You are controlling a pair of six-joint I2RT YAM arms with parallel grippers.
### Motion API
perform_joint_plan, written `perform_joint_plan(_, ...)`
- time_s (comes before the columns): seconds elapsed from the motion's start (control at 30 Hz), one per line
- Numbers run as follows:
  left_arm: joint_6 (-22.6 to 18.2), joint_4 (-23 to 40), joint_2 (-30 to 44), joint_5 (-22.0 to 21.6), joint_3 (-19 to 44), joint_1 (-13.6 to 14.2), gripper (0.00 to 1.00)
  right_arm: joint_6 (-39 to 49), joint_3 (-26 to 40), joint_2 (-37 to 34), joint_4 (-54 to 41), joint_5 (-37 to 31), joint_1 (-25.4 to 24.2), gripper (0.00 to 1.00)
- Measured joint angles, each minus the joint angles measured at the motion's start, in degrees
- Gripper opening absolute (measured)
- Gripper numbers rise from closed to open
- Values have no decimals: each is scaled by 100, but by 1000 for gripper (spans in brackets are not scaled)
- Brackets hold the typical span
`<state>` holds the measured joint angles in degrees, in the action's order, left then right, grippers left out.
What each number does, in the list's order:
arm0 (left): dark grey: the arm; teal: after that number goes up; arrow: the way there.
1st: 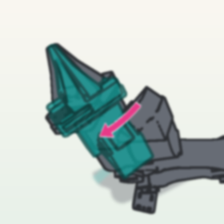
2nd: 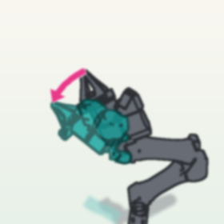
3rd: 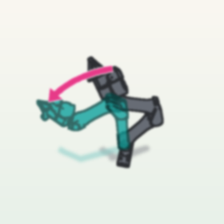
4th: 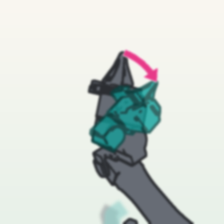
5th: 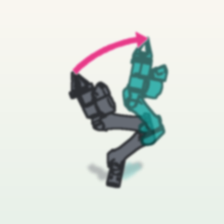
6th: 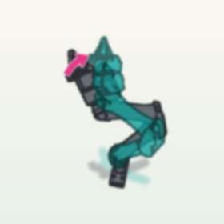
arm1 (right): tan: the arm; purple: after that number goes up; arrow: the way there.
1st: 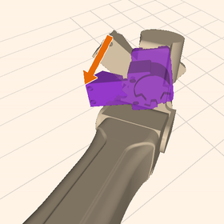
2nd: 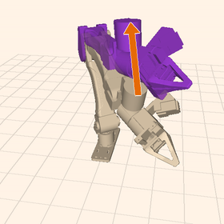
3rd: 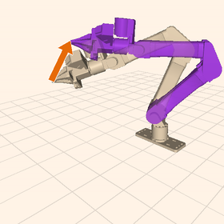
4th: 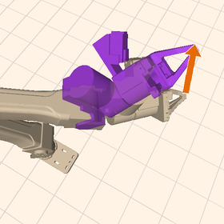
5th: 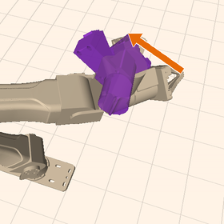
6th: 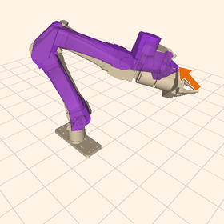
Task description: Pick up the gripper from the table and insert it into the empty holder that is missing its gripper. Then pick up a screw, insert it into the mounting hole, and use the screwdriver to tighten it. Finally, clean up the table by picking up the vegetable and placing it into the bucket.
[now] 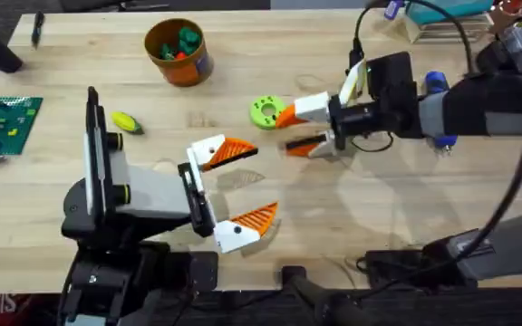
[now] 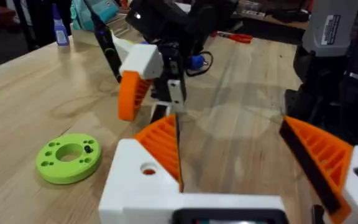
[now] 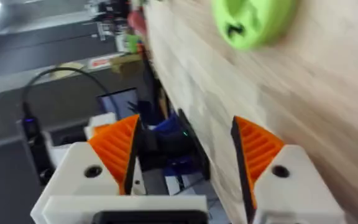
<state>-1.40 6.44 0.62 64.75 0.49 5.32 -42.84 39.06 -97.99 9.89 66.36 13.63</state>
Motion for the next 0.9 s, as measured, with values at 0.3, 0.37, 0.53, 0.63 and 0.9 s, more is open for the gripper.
perform_joint_plan(0.3, -12, 0, 0, 0, 0, 0, 986, 2203, 1318, 993, -4232, -2086, 170, 956)
perform_joint_plan(0.37, -12, 0, 0, 0, 0, 0, 986, 2698, 1843, 1162, -4753, -2813, 366, 990)
perform_joint_plan(0.53, -12, 0, 0, 0, 0, 0, 986, 3805, 2630, 1230, -5016, -4351, 1024, 993)
perform_joint_plan(0.63, -12, 0, 0, 0, 0, 0, 985, 4351, 2707, 1194, -4979, -4953, 1447, 993)
perform_joint_plan(0.9, -12, 0, 0, 1, 0, 0, 986, 4963, 2711, 715, -4507, -5760, 2067, 973)
